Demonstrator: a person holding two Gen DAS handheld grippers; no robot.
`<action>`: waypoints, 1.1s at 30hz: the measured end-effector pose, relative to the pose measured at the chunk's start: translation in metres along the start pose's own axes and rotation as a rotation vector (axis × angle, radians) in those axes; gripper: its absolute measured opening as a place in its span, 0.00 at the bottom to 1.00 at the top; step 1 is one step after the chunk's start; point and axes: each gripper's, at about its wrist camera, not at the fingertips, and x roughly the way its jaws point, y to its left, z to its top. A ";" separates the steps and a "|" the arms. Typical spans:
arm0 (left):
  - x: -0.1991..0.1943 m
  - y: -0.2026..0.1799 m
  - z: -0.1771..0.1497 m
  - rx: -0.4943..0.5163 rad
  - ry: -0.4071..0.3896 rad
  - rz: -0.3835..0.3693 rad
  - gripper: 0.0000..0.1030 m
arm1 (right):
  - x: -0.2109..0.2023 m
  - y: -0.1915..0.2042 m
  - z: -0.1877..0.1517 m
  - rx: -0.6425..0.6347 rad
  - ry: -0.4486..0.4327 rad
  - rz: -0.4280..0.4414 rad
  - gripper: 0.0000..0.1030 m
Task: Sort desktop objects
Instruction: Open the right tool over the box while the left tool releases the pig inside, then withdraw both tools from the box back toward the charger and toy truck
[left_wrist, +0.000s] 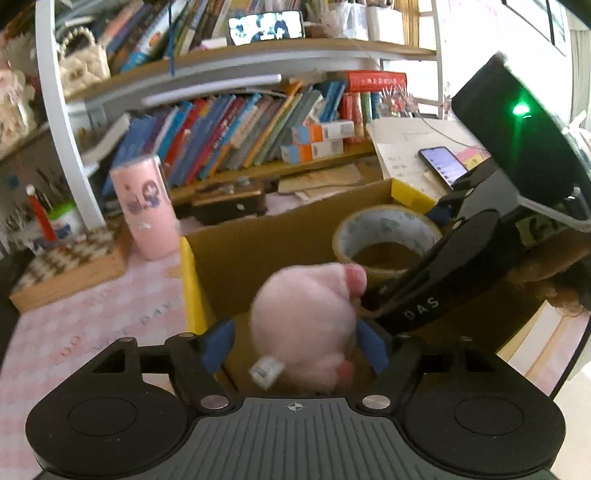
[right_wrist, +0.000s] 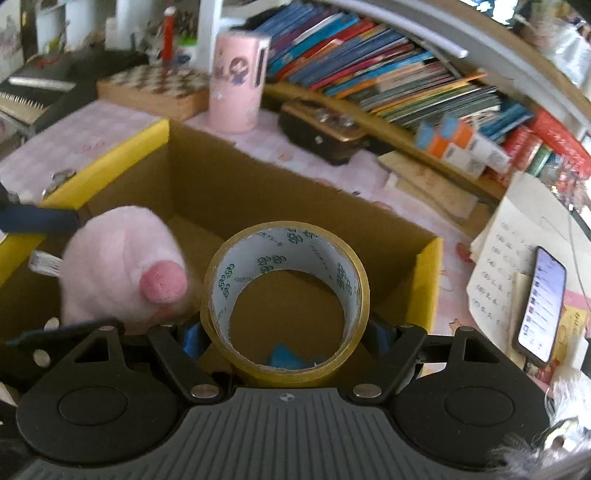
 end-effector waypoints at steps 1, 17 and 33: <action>-0.003 0.001 0.000 -0.009 -0.017 -0.003 0.74 | 0.002 0.001 0.001 -0.011 0.013 0.004 0.77; -0.044 0.011 0.001 -0.101 -0.158 0.020 0.83 | -0.035 -0.003 0.001 0.084 -0.124 -0.059 0.85; -0.097 0.043 -0.031 -0.206 -0.187 0.048 0.88 | -0.127 0.024 -0.059 0.442 -0.305 -0.142 0.85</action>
